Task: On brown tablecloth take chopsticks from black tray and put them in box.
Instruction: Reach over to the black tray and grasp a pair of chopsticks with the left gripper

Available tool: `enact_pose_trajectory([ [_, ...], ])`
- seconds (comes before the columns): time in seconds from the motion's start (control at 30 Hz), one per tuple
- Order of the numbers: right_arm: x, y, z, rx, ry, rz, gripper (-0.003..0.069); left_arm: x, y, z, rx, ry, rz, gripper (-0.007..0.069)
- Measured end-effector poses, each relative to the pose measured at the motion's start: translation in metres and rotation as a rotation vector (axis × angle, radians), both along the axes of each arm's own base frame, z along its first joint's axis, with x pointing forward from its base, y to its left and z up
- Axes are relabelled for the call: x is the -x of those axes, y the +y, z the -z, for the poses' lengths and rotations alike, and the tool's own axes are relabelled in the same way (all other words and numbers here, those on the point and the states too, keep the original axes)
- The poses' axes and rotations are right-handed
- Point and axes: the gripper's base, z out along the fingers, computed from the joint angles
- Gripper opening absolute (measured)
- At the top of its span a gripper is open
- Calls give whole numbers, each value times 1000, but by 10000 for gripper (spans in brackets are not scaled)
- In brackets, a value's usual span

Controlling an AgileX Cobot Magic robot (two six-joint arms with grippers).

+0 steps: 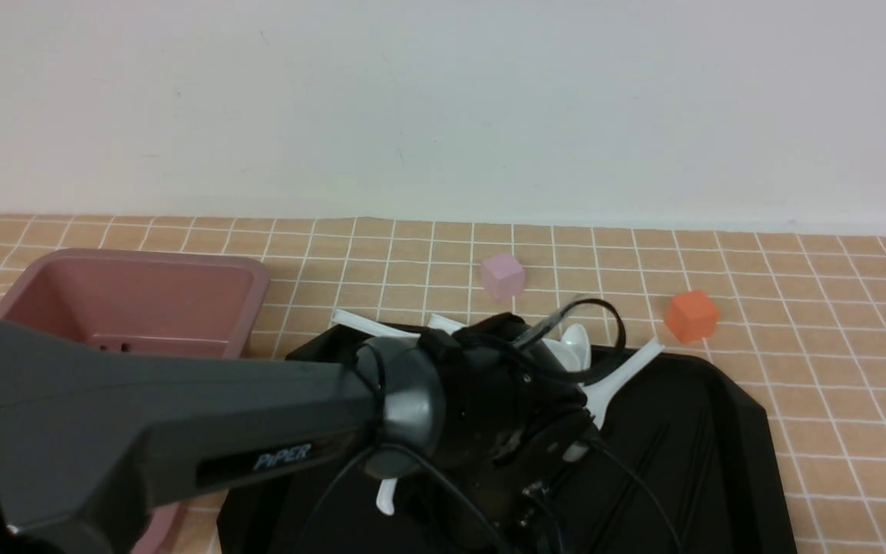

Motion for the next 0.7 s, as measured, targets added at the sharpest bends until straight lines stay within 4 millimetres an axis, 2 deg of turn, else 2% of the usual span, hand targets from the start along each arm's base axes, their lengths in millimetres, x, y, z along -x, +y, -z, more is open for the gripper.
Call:
enact_pose_trajectory([
  [0.23,0,0,0,0,0,0,239,-3,-6,-7,24,-1,-39,358],
  [0.47,0,0,0,0,0,0,239,-7,-15,-38,114,-14,-90,358],
  [0.53,0,0,0,0,0,0,239,-6,-16,-37,119,-1,-94,358],
  [0.7,0,0,0,0,0,0,239,-8,-19,-19,86,26,-96,358],
])
